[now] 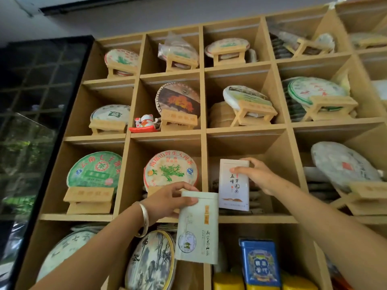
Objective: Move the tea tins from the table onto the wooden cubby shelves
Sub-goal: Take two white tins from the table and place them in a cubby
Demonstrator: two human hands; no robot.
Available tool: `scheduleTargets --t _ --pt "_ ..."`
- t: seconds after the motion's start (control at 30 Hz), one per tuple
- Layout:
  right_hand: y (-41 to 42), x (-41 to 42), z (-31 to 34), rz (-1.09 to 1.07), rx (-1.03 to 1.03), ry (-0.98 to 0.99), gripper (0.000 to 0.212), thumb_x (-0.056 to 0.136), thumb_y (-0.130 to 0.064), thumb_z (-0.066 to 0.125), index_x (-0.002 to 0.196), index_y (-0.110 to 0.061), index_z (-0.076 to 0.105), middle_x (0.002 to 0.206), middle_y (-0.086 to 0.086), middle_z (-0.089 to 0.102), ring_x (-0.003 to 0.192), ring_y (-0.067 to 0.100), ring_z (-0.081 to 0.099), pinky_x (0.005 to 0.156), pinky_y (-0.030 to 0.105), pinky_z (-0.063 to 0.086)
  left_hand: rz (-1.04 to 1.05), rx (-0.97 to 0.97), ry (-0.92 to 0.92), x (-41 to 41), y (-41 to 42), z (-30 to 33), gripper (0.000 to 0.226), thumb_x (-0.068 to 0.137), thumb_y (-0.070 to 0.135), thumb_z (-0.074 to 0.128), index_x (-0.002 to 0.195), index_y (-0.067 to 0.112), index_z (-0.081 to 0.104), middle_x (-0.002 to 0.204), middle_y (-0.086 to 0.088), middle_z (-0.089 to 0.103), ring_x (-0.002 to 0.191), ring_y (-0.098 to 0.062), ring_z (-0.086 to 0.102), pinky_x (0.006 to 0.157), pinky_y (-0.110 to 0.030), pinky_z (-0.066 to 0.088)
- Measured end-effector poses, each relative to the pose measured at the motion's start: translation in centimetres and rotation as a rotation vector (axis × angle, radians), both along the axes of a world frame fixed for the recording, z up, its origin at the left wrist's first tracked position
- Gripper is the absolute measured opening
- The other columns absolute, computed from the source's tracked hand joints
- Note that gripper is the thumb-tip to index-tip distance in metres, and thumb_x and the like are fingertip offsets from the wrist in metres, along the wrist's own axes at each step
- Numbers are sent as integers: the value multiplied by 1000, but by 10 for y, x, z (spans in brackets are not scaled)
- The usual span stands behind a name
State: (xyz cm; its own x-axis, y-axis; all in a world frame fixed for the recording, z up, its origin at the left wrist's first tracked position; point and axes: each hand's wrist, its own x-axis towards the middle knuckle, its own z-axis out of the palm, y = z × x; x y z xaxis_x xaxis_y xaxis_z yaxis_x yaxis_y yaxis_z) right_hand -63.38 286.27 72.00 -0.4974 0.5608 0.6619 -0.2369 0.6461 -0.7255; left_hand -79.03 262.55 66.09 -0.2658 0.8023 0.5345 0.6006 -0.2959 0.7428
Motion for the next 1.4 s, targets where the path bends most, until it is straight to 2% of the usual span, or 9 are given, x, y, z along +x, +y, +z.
scheduleTargets --t 0.4,0.67,0.8,0.87,0.93,1.0,1.07,1.2,1.4 --pt "2 -33 -12 83 37 -112 51 76 -22 79 120 -15 53 102 5 71 92 18 70 78 32 55 31 -12 -55 -25 -13 -11 30 81 17 71 110 13 63 101 -4 72 95 -20 70 75 -33 57" --pt "4 -35 -11 46 17 -150 72 71 -33 82 128 -13 44 110 7 70 98 20 66 93 41 47 59 -45 -46 -28 -16 -18 29 82 16 71 110 13 63 102 -4 72 95 -19 70 75 -33 58" --pt "3 -36 -11 46 18 -158 56 76 -30 79 120 -10 50 108 7 69 90 14 65 75 31 44 58 -33 -52 -23 -13 -18 31 82 16 70 112 11 62 102 -4 71 93 -18 70 73 -31 57" --pt "2 -35 -10 38 38 -177 40 77 -32 78 105 -14 56 104 5 69 85 11 64 80 31 45 48 -19 -52 -20 -11 -17 29 83 16 70 111 12 62 101 -5 71 93 -19 71 73 -32 57" --pt "3 -32 -9 3 61 -178 55 73 -45 77 111 -12 55 107 3 68 94 15 63 97 37 44 44 2 -48 -15 -11 -15 25 83 15 70 107 14 64 99 -3 71 91 -17 71 71 -31 57" --pt "1 -25 -8 -68 73 -166 78 75 -55 72 129 -7 43 111 2 63 100 16 59 96 36 45 43 17 -36 -11 -11 -11 21 83 15 70 104 15 64 98 -2 71 90 -16 71 70 -29 57" --pt "-2 -13 -4 -139 121 -111 71 81 -57 65 129 -10 43 114 1 58 98 15 57 87 32 47 44 28 -19 -5 -12 -5 22 84 15 69 105 14 62 97 -2 72 90 -16 71 71 -29 57" --pt "-11 19 1 -231 214 -31 37 80 -61 62 96 -28 54 111 0 63 105 18 59 97 43 49 49 50 3 8 -10 9 25 85 17 67 108 14 61 97 -2 73 90 -15 71 71 -30 58" --pt "-56 56 -25 -13 283 -181 37 85 -53 60 108 -24 59 107 1 68 97 14 66 80 26 54 46 115 11 30 -3 21 27 85 21 68 110 18 61 105 -9 71 92 -18 71 68 -28 59"
